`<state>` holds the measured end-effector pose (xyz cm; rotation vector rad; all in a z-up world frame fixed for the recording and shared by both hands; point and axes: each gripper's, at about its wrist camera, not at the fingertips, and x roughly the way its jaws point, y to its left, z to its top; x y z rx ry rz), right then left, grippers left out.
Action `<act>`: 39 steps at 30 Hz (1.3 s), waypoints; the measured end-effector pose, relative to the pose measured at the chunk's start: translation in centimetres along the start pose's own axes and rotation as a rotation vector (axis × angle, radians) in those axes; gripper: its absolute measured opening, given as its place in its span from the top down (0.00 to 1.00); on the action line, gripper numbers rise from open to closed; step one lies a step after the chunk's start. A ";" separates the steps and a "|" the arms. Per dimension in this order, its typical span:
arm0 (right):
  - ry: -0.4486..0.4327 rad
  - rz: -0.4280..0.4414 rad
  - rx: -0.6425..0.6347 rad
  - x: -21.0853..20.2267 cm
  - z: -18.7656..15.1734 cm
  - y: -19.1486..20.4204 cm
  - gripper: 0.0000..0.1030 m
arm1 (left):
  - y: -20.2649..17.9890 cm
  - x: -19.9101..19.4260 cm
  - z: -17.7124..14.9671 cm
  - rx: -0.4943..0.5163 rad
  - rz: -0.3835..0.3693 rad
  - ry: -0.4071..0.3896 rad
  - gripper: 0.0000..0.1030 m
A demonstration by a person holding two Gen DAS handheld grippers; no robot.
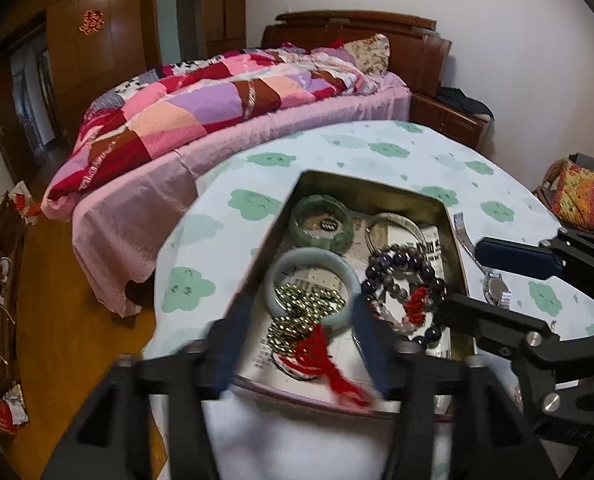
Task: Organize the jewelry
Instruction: 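Lower the tassel and pendant into the tin box and open both tools, then withdraw both tools from the tin box toward the pearls and watch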
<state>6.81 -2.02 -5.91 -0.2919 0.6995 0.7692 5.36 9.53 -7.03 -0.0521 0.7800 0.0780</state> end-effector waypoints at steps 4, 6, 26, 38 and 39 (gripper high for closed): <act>-0.009 -0.021 0.020 -0.3 -0.3 -0.6 0.34 | -0.2 -0.3 0.2 0.004 -0.007 -0.013 0.41; -0.007 -0.028 0.025 -0.4 -0.5 -0.9 0.32 | -0.2 -0.3 0.2 0.004 0.010 -0.013 0.34; 0.078 -0.180 0.182 -6.2 -8.9 -8.5 0.25 | -1.6 -0.6 -0.4 -0.043 0.063 -0.009 0.25; 0.165 -0.098 0.132 -4.7 -11.5 -6.3 0.25 | -5.4 -1.1 -1.3 0.010 0.011 0.000 0.25; 0.169 -0.099 0.128 -4.5 -11.7 -6.2 0.25 | -5.7 -1.0 -1.4 0.017 0.006 0.004 0.25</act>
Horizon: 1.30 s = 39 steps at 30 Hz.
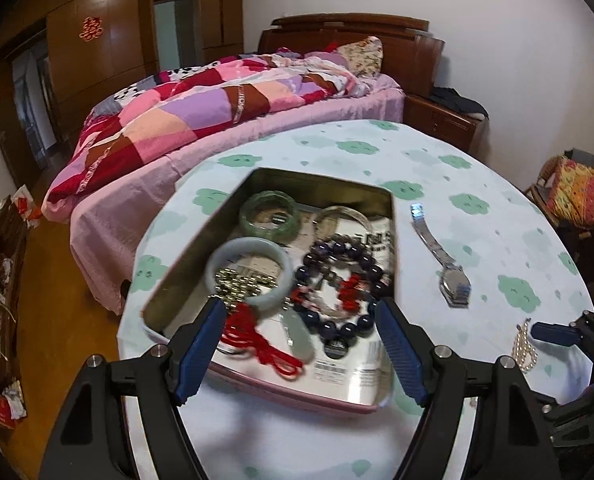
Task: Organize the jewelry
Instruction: 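Withdraw both tools from the tin box toward the pearls and watch, then grasp the pearl necklace with the right tool while the left tool grasps the silver watch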
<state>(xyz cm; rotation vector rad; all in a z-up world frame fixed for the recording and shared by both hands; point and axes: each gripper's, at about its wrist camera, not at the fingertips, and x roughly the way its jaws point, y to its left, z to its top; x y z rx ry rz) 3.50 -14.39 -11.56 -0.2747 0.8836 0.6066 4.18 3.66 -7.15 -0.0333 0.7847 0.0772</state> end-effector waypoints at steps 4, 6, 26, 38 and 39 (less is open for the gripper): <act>0.008 0.018 0.009 0.3 -0.4 0.0 0.42 | -0.5 0.0 0.0 0.015 -0.014 0.003 0.25; -0.002 0.022 0.009 0.1 -0.3 -0.1 0.56 | -0.8 -0.1 0.2 0.022 -0.027 -0.002 0.25; 0.023 0.049 0.084 1.5 2.2 0.5 0.40 | -3.0 0.5 1.1 0.076 -0.037 0.000 0.25; -0.021 -0.134 0.044 1.6 2.2 -0.7 0.86 | -5.7 0.3 1.8 0.147 -0.082 -0.026 0.25; -0.027 -0.141 0.064 1.4 2.2 -1.5 0.89 | -6.3 0.4 1.9 0.163 -0.088 -0.029 0.25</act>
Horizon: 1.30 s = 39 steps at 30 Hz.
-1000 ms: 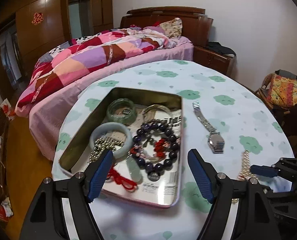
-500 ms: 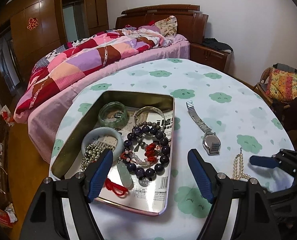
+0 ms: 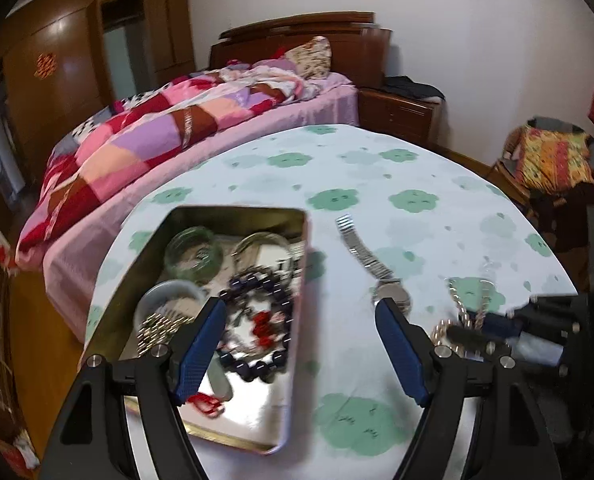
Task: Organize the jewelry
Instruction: 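Grasp the pearl necklace with the right tool while the left tool grasps the silver watch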
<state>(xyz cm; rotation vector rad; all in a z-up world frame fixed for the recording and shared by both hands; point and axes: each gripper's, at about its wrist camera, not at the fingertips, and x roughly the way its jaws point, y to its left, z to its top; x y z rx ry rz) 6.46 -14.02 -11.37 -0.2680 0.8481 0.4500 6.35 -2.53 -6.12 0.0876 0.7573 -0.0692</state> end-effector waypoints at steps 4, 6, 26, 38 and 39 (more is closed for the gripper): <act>-0.037 -0.019 0.054 -0.8 0.5 -2.2 0.92 | -2.2 1.1 0.6 0.044 -0.034 0.012 0.25; -0.044 -0.037 0.060 -0.9 0.6 -2.9 0.92 | -3.1 1.6 0.8 0.061 -0.043 0.022 0.25; -0.069 -0.013 0.126 -0.5 -0.5 -5.3 0.92 | -6.1 7.5 -0.1 0.088 -0.142 0.166 0.64; -0.133 0.010 0.113 -3.2 0.8 -4.7 0.92 | -4.8 2.2 0.2 0.069 -0.173 0.050 0.64; -0.138 0.011 0.112 -3.4 0.8 -4.6 0.92 | -4.7 1.5 0.4 0.067 -0.174 0.036 0.64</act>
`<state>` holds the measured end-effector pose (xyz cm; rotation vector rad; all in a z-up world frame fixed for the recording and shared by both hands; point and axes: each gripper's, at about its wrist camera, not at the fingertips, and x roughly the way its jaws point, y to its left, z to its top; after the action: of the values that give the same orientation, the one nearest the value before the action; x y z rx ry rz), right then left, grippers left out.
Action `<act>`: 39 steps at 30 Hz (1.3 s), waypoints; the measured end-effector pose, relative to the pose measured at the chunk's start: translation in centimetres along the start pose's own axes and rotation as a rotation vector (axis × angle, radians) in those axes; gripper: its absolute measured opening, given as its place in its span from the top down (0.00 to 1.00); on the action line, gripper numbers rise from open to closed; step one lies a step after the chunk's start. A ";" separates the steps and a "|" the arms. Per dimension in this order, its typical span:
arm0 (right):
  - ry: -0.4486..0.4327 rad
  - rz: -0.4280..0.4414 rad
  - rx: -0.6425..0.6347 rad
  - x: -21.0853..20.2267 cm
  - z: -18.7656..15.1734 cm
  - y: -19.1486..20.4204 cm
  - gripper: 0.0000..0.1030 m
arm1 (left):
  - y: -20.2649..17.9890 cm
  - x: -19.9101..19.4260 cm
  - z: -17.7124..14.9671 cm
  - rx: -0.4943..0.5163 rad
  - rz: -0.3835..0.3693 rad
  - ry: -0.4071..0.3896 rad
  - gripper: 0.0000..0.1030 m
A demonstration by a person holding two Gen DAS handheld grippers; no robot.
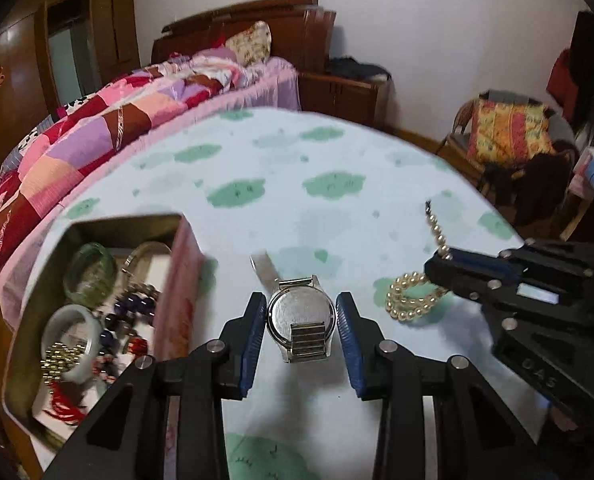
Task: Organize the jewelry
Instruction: 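Grasp the pearl necklace with the right tool while the left tool grasps the silver watch, then carry the pearl necklace and silver watch to the tin box with both tools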
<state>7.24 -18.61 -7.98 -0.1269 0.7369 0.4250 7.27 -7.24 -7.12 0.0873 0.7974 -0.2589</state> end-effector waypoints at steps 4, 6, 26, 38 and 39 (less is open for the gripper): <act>-0.025 0.004 -0.009 -0.9 0.7 0.4 0.92 | 0.1 -2.0 0.7 -0.004 -0.007 -0.046 0.64; -0.036 0.007 -0.015 -1.4 1.1 0.7 0.92 | 0.2 -3.0 1.0 -0.004 -0.007 -0.072 0.64; -0.151 0.096 -0.085 -4.2 5.6 4.7 0.92 | 4.7 -8.9 1.9 -0.077 0.081 -0.202 0.64; -0.186 0.160 -0.182 -3.3 8.3 9.5 0.92 | 8.9 -9.9 0.8 -0.157 0.141 -0.218 0.64; -0.185 0.166 -0.190 -3.1 8.5 9.9 0.92 | 9.2 -9.9 0.7 -0.161 0.146 -0.218 0.64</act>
<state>6.40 -8.47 0.75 -0.2022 0.5253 0.6564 3.50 3.42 0.29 -0.0343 0.5891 -0.0639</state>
